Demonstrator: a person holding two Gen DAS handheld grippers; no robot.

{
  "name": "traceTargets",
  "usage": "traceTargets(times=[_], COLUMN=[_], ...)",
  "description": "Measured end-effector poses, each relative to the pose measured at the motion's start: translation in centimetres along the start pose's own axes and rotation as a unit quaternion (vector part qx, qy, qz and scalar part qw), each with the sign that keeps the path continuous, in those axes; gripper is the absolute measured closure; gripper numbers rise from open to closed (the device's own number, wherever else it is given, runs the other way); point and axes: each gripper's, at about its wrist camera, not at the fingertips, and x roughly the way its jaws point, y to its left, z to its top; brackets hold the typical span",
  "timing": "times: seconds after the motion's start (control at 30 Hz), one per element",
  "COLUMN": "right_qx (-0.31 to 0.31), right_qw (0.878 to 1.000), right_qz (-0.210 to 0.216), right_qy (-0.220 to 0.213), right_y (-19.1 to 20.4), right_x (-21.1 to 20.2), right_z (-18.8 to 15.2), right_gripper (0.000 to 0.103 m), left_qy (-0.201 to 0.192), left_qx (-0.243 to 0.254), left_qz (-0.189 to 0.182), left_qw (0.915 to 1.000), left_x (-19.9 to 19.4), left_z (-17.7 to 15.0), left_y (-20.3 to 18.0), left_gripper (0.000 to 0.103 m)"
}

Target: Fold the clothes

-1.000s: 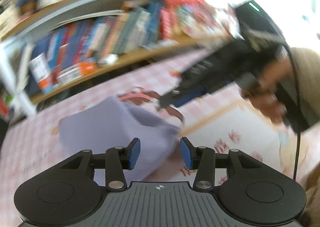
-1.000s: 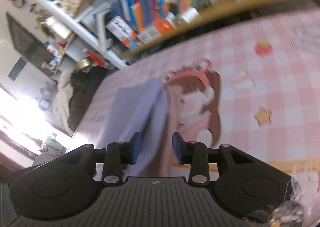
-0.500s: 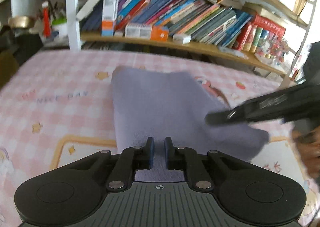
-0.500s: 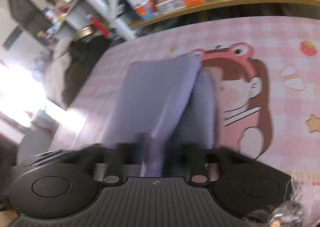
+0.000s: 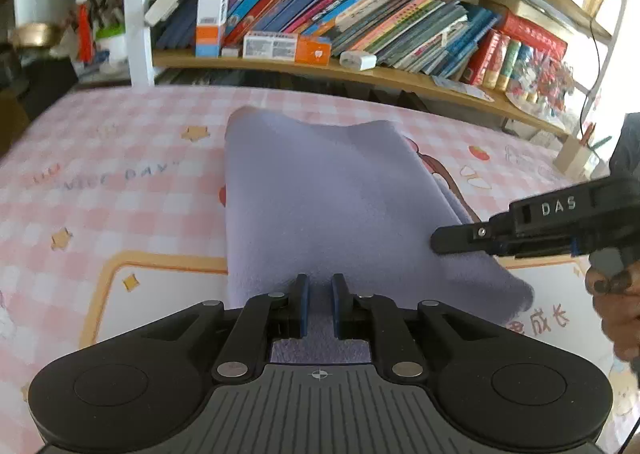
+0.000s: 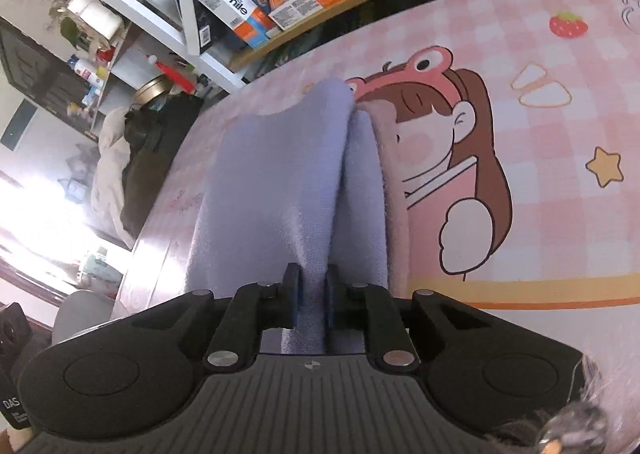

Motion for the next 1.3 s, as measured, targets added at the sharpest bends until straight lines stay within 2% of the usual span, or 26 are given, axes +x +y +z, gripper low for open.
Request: traceTargets(times=[0.03, 0.1, 0.17, 0.23, 0.27, 0.3, 0.37, 0.4, 0.47, 0.53, 0.77, 0.83, 0.87, 0.9, 0.93, 1.0, 1.03, 1.07, 1.2, 1.3], right_qx=[-0.005, -0.015, -0.025, -0.03, -0.03, -0.028, -0.036, -0.031, -0.017, 0.0, 0.001, -0.006, -0.013, -0.019, -0.027, -0.042, -0.046, -0.049, -0.04, -0.035], right_qw=[1.0, 1.0, 1.0, 0.999, 0.999, 1.0, 0.999, 0.999, 0.999, 1.0, 1.0, 1.0, 1.0, 1.0, 0.999, 0.998, 0.998, 0.997, 0.996, 0.996], right_qz=[-0.002, -0.006, -0.009, -0.013, -0.015, -0.007, 0.023, 0.024, 0.019, -0.009, -0.006, -0.006, -0.007, -0.008, -0.005, -0.003, -0.007, -0.013, -0.039, -0.053], right_qy=[-0.003, -0.008, -0.013, -0.011, -0.005, -0.001, -0.025, -0.024, -0.019, 0.006, 0.003, -0.004, -0.01, -0.015, -0.024, -0.038, -0.045, -0.051, -0.068, -0.068], right_y=[0.2, 0.7, 1.2, 1.4, 1.4, 1.4, 1.9, 1.7, 1.2, 0.0, -0.2, 0.2, 0.4, 0.7, 0.9, 1.2, 1.2, 1.2, 0.5, 0.0], right_x=[0.0, 0.1, 0.2, 0.7, 1.2, 1.2, -0.1, -0.3, -0.4, 1.0, 1.0, 0.1, -0.4, -1.0, -1.8, -3.4, -4.1, -4.7, -6.9, -7.7], right_z=[0.1, 0.5, 0.8, 1.2, 1.3, 1.4, 1.3, 1.2, 1.2, 1.1, 0.7, 0.5, 0.5, 0.4, 0.3, 0.0, -0.2, -0.4, -1.2, -1.9], right_gripper=[0.073, 0.067, 0.066, 0.071, 0.089, 0.092, 0.092, 0.092, 0.092, 0.092, 0.091, 0.083, 0.072, 0.06, 0.056, 0.045, 0.038, 0.035, 0.024, 0.021], left_qy=[-0.007, -0.022, -0.028, -0.018, -0.011, -0.004, -0.002, -0.002, -0.002, 0.0, 0.007, 0.005, 0.004, 0.003, 0.0, -0.007, -0.012, -0.018, -0.027, -0.027], left_qx=[0.007, 0.009, 0.006, 0.003, -0.001, -0.006, -0.023, -0.03, -0.036, -0.034, -0.009, -0.003, -0.001, 0.001, 0.002, 0.002, 0.001, 0.001, 0.0, -0.001], left_qz=[0.003, 0.001, 0.001, 0.007, 0.009, 0.012, 0.009, 0.006, 0.002, 0.003, 0.02, 0.028, 0.032, 0.037, 0.042, 0.053, 0.056, 0.058, 0.061, 0.06], left_qw=[0.9999, 0.9997, 0.9996, 0.9998, 0.9999, 0.9999, 0.9997, 0.9995, 0.9994, 0.9994, 0.9997, 0.9996, 0.9995, 0.9993, 0.9991, 0.9986, 0.9984, 0.9981, 0.9978, 0.9978], left_x=[-0.4, -0.9, -1.0, -0.4, 0.0, 0.4, 0.6, 0.6, 0.7, 0.7, 0.4, 0.2, 0.0, -0.2, -0.5, -1.2, -1.7, -2.2, -3.5, -3.8], left_z=[0.1, 0.4, 0.6, 0.5, 0.4, 0.3, 0.1, 0.1, -0.1, -0.3, -0.1, 0.0, 0.1, 0.2, 0.3, 0.3, 0.3, 0.3, 0.2, -0.1], left_y=[-0.2, -0.3, -0.2, 0.0, 0.2, 0.3, 0.8, 0.9, 1.0, 0.8, 0.1, -0.2, -0.4, -0.5, -0.7, -1.0, -1.2, -1.3, -1.9, -2.6], left_gripper=[0.09, 0.09, 0.09, 0.09, 0.09, 0.09, 0.09, 0.09, 0.09, 0.09, 0.09, 0.089, 0.087, 0.081, 0.075, 0.043, 0.037, 0.031, 0.024, 0.021])
